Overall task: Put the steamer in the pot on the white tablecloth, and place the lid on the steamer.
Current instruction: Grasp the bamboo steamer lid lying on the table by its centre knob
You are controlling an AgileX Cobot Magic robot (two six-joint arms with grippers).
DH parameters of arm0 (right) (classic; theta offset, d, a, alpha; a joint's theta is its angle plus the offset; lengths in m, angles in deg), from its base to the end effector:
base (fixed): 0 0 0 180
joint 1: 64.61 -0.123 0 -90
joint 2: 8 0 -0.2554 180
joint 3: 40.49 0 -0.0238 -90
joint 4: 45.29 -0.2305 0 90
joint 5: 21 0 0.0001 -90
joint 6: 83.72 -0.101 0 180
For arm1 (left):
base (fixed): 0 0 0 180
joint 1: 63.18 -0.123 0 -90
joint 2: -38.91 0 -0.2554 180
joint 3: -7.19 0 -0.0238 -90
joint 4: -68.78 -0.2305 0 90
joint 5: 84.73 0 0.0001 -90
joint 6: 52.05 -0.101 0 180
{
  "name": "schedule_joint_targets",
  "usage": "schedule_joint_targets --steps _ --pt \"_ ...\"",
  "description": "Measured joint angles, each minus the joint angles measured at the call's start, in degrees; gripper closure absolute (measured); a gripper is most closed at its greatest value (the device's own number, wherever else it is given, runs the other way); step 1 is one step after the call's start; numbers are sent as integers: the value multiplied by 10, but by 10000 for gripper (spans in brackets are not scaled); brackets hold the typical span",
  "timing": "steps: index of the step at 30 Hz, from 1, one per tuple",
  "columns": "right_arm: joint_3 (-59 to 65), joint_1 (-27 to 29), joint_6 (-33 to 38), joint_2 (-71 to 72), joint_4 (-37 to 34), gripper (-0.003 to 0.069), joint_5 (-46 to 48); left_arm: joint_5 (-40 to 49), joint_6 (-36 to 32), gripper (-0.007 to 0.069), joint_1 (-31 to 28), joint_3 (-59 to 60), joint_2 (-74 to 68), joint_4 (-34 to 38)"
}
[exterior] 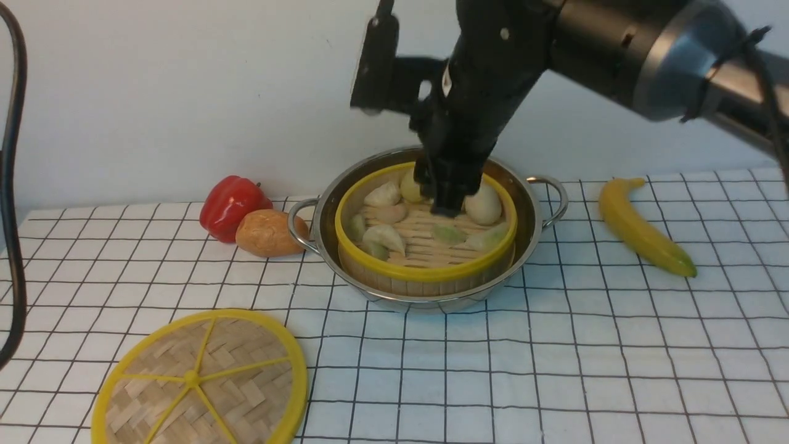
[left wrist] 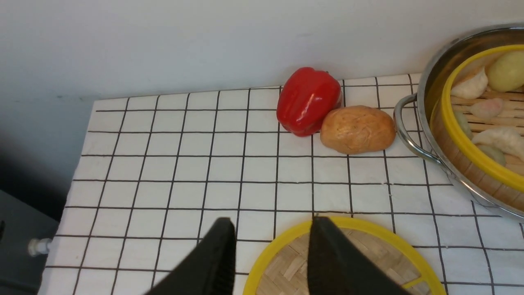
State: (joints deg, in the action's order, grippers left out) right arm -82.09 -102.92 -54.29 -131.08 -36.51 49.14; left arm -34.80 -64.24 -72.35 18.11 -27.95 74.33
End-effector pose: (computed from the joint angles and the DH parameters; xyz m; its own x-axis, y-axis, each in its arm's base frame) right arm 0.3319 0.2438 0.3069 -0.2814 -0.8987 -0.3364 -0.8418 0.3994 -0.3631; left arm 0.1983 0.0244 0.3684 -0.6104 0.0527 -0.7904 -0.0097 0.9972 0.0740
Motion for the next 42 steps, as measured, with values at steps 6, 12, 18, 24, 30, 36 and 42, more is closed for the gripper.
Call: schedule_joint_targets --steps 6,12,18,24,30,36,42 --pt "-29 0 -224 93 96 664 1 -3 0 382 0 0 0 -1" --pt "-33 0 -407 172 125 672 1 -3 0 382 0 0 0 -1" --pt "-33 0 -514 205 105 667 1 -3 0 382 0 0 0 -1" --pt "-26 0 -478 208 140 659 1 -4 0 382 0 0 0 -1" --pt "217 23 -475 323 149 652 -55 -4 0 382 0 0 0 -2" --pt "594 149 -588 542 155 643 -286 -4 0 382 0 0 0 -1" --pt "925 307 -647 781 181 633 -510 -4 0 382 0 0 0 -1"
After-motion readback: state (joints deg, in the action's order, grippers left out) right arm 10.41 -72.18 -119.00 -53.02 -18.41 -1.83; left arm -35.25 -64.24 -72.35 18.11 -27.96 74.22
